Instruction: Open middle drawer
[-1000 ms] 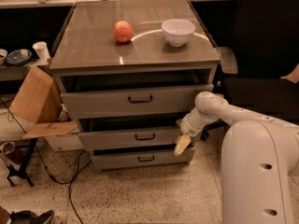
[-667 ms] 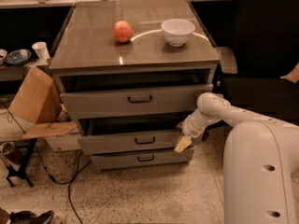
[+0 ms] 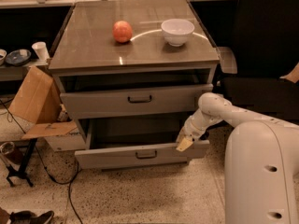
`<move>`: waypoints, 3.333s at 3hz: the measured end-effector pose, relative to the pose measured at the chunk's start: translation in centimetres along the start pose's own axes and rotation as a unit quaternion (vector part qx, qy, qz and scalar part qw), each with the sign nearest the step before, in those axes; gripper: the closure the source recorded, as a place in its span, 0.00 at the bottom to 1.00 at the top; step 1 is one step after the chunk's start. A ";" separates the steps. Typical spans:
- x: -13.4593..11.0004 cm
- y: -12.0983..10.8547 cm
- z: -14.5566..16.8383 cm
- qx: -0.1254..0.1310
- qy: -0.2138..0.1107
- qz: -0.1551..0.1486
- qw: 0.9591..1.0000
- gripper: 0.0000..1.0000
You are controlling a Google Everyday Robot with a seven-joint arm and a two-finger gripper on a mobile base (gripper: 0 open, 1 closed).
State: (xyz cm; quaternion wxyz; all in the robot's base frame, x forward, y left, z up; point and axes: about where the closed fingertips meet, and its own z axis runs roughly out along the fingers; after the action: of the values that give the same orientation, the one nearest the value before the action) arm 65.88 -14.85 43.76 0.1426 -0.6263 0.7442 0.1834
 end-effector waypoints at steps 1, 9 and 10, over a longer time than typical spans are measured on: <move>2.5 2.1 -1.1 -0.016 0.008 -0.011 1.000 0.63; 7.0 14.1 -3.5 -0.117 0.020 -0.081 0.990 0.89; 7.0 14.1 -3.4 -0.117 0.020 -0.081 0.990 0.85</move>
Offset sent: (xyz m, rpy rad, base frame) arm -0.0726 -0.0756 0.0141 -0.0356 0.0412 0.0895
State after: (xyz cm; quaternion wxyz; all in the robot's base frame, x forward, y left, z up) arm 50.83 -20.48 45.08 0.0683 -0.7005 0.6669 0.2445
